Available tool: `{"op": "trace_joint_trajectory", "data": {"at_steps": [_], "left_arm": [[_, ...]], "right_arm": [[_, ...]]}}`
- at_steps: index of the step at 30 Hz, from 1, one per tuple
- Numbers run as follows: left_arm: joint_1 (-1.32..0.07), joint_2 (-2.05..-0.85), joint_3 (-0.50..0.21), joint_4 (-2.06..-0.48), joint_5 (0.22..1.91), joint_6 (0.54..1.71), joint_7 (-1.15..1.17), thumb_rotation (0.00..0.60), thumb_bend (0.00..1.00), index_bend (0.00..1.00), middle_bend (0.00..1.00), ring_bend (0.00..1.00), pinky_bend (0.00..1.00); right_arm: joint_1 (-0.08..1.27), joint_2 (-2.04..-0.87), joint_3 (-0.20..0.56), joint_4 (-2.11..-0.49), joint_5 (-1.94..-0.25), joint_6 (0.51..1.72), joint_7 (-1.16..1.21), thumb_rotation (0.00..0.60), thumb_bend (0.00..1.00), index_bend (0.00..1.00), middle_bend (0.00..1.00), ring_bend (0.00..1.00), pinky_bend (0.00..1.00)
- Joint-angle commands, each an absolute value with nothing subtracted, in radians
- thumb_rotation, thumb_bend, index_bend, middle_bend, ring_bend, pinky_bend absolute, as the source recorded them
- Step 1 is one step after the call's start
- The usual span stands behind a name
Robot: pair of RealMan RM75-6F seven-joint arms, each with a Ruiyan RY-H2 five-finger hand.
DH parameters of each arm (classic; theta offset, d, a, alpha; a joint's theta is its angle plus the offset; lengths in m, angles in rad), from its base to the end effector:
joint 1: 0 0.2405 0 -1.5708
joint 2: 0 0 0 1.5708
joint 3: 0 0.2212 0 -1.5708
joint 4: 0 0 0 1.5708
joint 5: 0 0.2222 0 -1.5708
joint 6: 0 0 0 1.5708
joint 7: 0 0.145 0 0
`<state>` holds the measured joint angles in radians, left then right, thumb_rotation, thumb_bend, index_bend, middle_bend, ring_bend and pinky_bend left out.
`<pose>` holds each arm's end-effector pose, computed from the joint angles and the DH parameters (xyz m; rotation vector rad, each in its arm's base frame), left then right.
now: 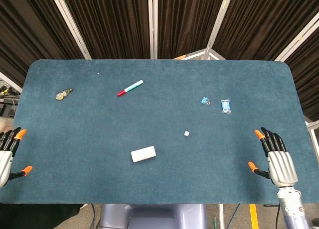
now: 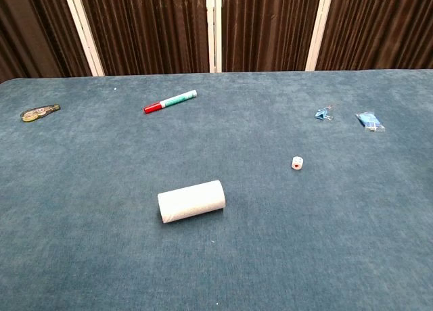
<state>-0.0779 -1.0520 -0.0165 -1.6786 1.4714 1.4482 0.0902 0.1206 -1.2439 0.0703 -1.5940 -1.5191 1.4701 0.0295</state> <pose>-0.2875 0.1700 0.1380 -1.4267 -0.9008 -0.7759 -0.2626 -0.1934 0.0980 1.3765 -0.9792 1.0501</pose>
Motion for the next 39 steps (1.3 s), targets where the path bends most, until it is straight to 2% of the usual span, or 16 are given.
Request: {"op": "trace_joint_trajectory", "data": {"at_steps": [1,12,18,24,28,33,39], "left_arm": [[-0.078,-1.052,-0.016,-1.678,1.472,1.448,0.090,0.600,0.07,0.00,0.00,0.00,0.00],[-0.076,-1.047,-0.022,-1.679,1.468,1.455,0.075,0.600,0.07,0.00,0.00,0.00,0.00],[-0.074,-1.039,-0.028,-1.673,1.460,1.457,0.048,0.600,0.07,0.00,0.00,0.00,0.00],[-0.074,-1.033,-0.031,-1.668,1.458,1.457,0.028,0.600,0.07,0.00,0.00,0.00,0.00],[-0.073,-1.029,-0.031,-1.667,1.458,1.457,0.016,0.600,0.07,0.00,0.00,0.00,0.00],[-0.074,-1.027,-0.029,-1.666,1.462,1.455,0.010,0.600,0.07,0.00,0.00,0.00,0.00],[-0.078,-1.028,-0.032,-1.661,1.453,1.443,0.003,0.600,0.07,0.00,0.00,0.00,0.00]], "right_arm": [[0.121,-1.244,0.070,-1.594,-1.519,1.470,0.030,0.600,0.14,0.09,0.00,0.00,0.00],[0.130,-1.245,0.075,-1.598,-1.508,1.451,0.028,0.600,0.14,0.09,0.00,0.00,0.00],[0.176,-1.273,0.104,-1.644,-1.470,1.384,0.014,0.600,0.14,0.20,0.00,0.00,0.00],[0.273,-1.373,0.146,-1.677,-1.411,1.267,-0.093,0.600,0.15,0.32,0.01,0.00,0.00],[0.342,-1.471,0.194,-1.649,-1.321,1.193,-0.178,0.600,0.20,0.39,0.05,0.00,0.00],[0.420,-1.580,0.256,-1.579,-1.187,1.122,-0.247,0.600,0.23,0.40,0.07,0.00,0.00],[0.482,-1.661,0.292,-1.497,-1.090,1.079,-0.297,0.600,0.24,0.39,0.08,0.00,0.00]]}}
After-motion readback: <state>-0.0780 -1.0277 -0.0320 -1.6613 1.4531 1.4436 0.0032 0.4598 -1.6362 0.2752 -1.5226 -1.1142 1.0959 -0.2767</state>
